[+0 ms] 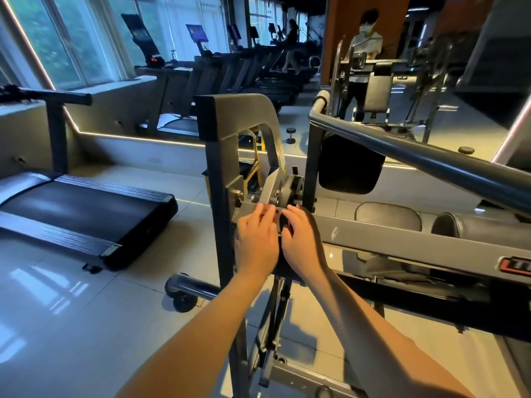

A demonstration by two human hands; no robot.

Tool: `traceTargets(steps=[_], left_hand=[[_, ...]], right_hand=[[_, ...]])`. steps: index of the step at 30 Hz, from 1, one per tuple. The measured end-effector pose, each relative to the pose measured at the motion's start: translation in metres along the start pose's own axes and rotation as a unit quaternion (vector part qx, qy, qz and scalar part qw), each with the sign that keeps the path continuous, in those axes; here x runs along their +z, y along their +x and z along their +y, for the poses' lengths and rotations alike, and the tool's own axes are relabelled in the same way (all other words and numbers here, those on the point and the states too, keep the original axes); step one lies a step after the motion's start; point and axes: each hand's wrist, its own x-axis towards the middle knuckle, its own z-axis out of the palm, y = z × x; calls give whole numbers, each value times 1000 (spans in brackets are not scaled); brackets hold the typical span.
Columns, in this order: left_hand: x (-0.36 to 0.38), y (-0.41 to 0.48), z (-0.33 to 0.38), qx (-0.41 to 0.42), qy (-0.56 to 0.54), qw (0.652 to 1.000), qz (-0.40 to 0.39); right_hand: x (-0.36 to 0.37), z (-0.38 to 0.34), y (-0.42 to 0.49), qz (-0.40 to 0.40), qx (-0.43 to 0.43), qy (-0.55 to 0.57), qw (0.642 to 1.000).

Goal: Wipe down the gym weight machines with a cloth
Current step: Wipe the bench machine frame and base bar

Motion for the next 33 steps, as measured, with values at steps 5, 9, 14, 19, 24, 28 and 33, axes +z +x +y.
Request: traceTargets(steps=[5, 9, 14, 19, 24, 28, 33], left_hand=[[-12, 8, -28, 102, 78, 992, -12], [-11, 14, -27, -7, 54, 998, 10], [3, -2, -9, 43, 15, 999, -26], [-13, 12, -30, 78, 64, 995, -13], [-4, 6, -7, 3, 8, 999, -31], [-7, 5, -18, 96, -8, 994, -44], [-17, 22, -43, 69, 27, 997, -14]], right_hand=[[1, 0, -2, -5, 17, -18, 1000], [3, -3, -1, -10, 36, -44, 998], [3, -8, -2, -8, 51, -29, 998], [5, -10, 0, -9, 59, -64, 996], [9, -19, 2, 0, 76, -60, 995], [8, -19, -3, -5, 71, -56, 996], [6, -19, -10, -15, 80, -86, 993]])
